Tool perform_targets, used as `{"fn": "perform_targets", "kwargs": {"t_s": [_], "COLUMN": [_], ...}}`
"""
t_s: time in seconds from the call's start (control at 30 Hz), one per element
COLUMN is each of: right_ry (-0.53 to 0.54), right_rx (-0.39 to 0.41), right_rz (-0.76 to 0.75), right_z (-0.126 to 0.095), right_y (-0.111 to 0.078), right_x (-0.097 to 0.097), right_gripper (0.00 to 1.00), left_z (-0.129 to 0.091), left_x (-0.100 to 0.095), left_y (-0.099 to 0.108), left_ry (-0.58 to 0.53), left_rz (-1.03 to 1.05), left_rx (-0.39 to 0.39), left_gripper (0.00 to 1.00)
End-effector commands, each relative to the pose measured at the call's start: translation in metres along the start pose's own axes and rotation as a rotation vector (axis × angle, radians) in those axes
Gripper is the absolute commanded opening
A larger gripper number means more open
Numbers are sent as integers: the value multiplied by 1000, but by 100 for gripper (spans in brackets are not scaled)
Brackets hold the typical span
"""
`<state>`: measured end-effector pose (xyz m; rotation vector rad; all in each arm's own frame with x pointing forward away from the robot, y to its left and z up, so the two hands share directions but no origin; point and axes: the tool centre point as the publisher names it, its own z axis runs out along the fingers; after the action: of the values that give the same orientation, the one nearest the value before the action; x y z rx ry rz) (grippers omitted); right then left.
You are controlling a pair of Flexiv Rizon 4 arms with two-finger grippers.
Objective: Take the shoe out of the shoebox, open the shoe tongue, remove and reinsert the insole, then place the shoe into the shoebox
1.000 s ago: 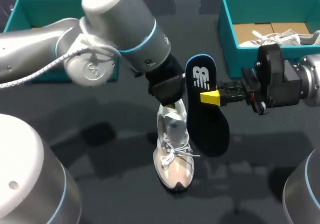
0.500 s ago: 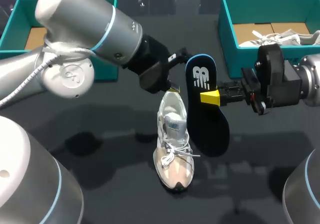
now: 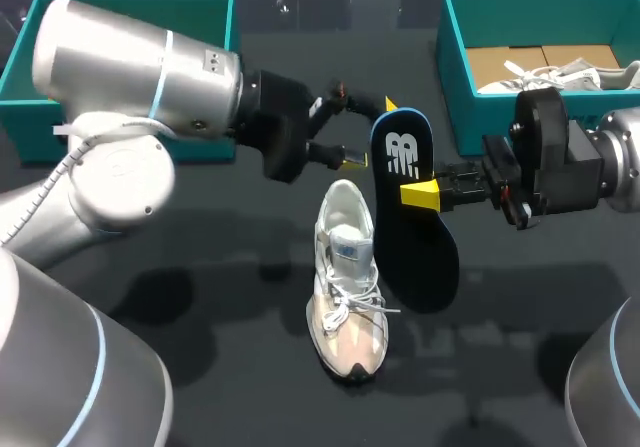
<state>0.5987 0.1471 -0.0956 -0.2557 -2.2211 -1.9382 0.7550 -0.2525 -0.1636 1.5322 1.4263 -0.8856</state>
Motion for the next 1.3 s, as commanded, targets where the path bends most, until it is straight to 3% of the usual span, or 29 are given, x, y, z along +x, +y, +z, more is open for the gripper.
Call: {"fn": "perform_targets", "kwargs": {"t_s": [0.03, 0.27, 0.53, 0.77, 0.8, 1.17, 1.3], "right_ry": [-2, -2, 0, 68, 32, 32, 13], "right_rx": [1, 1, -71, -150, -143, -143, -180], "right_rz": [0, 0, 212, 404, 425, 425, 543], "right_z": [2, 2, -29, -46, -49, -49, -49], "right_y": [-1, -1, 12, 15, 14, 14, 20], "right_x": [0, 0, -53, -97, -101, -101, -116], "right_gripper": [0, 0, 0, 0, 0, 0, 0], "left_z": [-17, -29, -37, -46, -46, -46, -46], "left_x": [-2, -15, -16, -15, -15, -15, -15], "left_y": [-1, 0, 5, 10, 10, 10, 10], "left_ry": [-235, -312, -327, -332, -332, -332, -332], "left_rz": [-2, -8, -50, -90, -90, -90, -90], "left_rx": [-3, -10, -38, -45, -45, -45, -45], "left_gripper": [100, 100, 100, 100, 100, 100, 100]}}
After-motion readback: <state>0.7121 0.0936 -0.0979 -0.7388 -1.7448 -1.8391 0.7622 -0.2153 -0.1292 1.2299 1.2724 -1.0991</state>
